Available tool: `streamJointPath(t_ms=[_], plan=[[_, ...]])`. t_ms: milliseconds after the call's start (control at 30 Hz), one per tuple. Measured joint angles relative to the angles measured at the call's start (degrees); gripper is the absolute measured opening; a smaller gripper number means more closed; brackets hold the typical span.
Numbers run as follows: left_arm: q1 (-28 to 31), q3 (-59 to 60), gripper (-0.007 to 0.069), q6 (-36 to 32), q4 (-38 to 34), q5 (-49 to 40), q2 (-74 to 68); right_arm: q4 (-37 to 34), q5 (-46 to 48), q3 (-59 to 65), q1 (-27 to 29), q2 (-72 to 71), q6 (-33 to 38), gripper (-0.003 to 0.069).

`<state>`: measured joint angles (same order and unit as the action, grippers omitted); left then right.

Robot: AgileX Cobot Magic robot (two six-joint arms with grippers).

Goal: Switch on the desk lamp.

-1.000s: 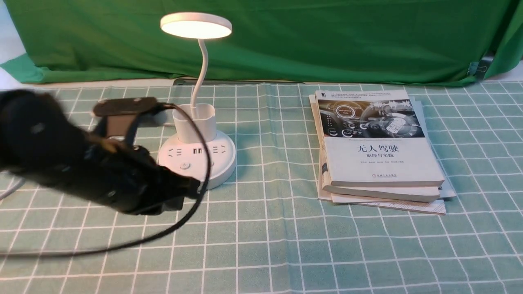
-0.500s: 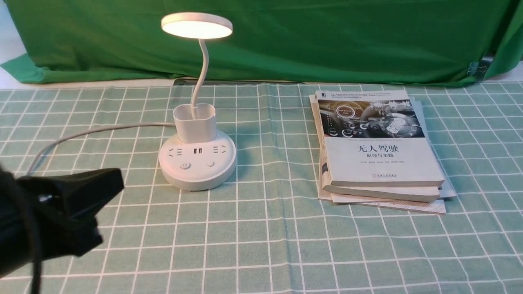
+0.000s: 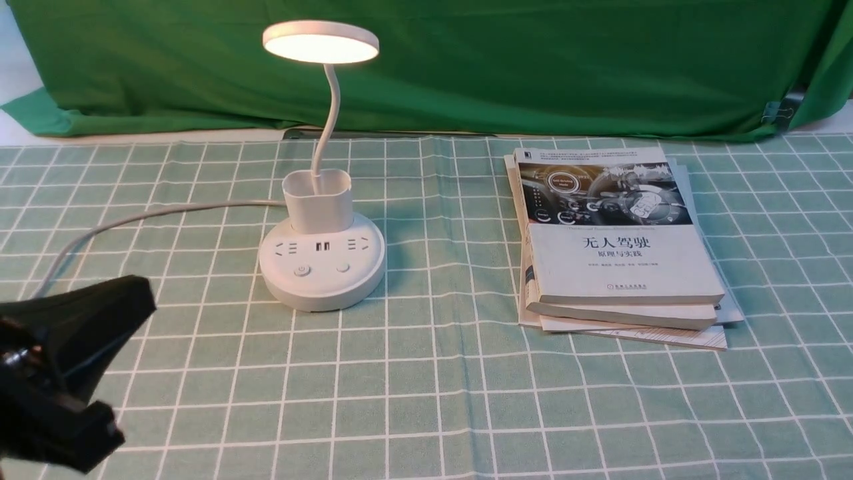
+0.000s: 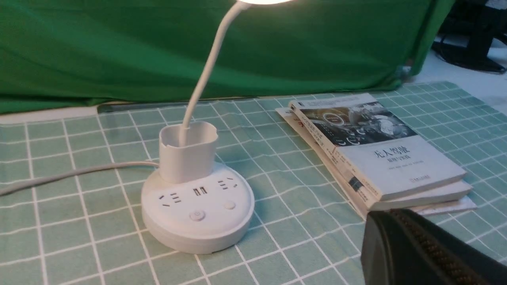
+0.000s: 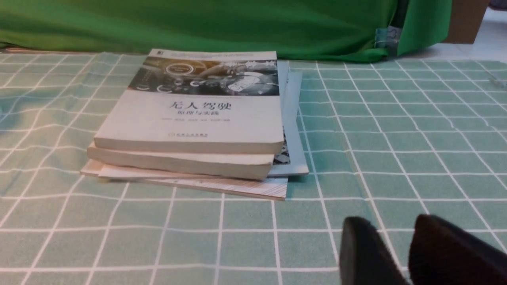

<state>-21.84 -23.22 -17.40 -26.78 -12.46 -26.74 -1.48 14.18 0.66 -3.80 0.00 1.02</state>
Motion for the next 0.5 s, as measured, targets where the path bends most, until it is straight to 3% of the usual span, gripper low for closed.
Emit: streamJointPath(t_ms=[233,367,500], plan=[[6.5,12.2,0.0001,-1.2,5.8,6.8,14.8,0.0,0.0,0.0,0.0,0.0,0.0,0.0241],[11.4,18.2,0.0001,-0.4,14.1,11.8,22.7,0.0,0.0,0.0,0.0,0.0,0.0,0.0241],[18.1,23.3,0.0001,11.1,22.0,14.6,26.6,0.0,0.0,0.0,0.0,0.0,0.0,0.0241]])
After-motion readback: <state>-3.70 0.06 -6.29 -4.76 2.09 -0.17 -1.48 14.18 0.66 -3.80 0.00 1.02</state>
